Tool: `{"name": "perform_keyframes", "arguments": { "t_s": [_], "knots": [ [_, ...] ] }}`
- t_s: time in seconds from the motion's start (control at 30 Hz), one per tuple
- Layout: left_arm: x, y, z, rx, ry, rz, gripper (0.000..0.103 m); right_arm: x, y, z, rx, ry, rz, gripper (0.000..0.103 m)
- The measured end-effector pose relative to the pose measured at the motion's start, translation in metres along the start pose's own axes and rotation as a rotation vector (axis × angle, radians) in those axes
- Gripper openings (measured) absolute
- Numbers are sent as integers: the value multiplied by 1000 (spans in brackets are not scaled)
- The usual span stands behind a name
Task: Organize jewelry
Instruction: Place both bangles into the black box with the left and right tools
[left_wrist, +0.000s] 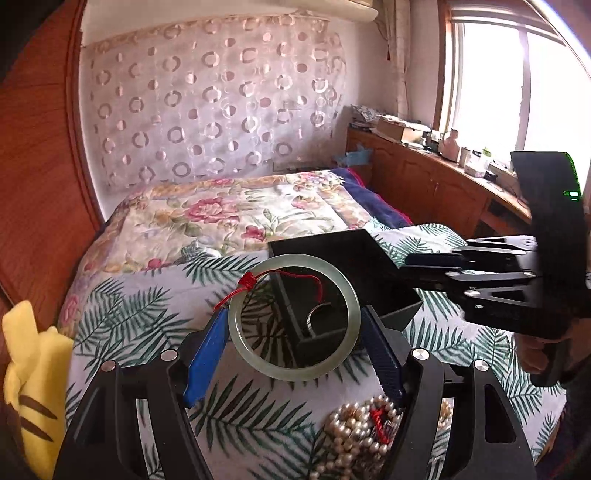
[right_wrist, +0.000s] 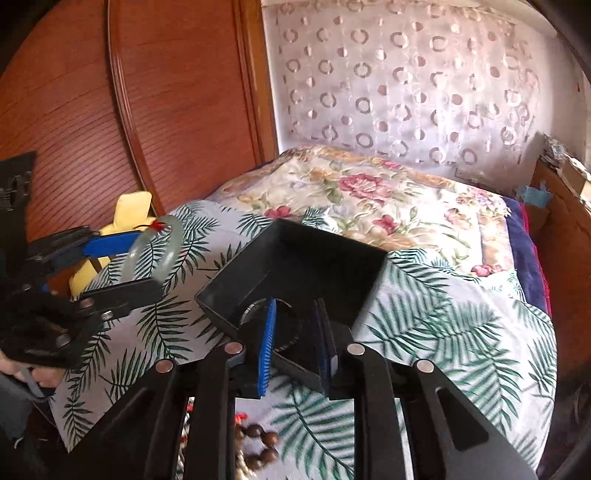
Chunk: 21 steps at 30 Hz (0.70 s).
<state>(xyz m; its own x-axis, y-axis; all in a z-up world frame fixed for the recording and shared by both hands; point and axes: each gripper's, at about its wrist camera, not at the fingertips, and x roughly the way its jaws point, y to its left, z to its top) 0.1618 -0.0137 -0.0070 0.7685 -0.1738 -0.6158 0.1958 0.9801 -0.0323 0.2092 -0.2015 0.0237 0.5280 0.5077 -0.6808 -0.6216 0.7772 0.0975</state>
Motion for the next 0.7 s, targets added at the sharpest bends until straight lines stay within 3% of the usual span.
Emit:
{"name": "perform_keyframes", "arguments": {
  "t_s": [0.4,0.7],
  "knots": [
    [72,-23,22,40,109,2,69,-35,-39,-33,32,-17,-78,23],
    [84,-29,20,54,139,10,69,-37,-38,-51,48,-21,-68,23]
  ]
}}
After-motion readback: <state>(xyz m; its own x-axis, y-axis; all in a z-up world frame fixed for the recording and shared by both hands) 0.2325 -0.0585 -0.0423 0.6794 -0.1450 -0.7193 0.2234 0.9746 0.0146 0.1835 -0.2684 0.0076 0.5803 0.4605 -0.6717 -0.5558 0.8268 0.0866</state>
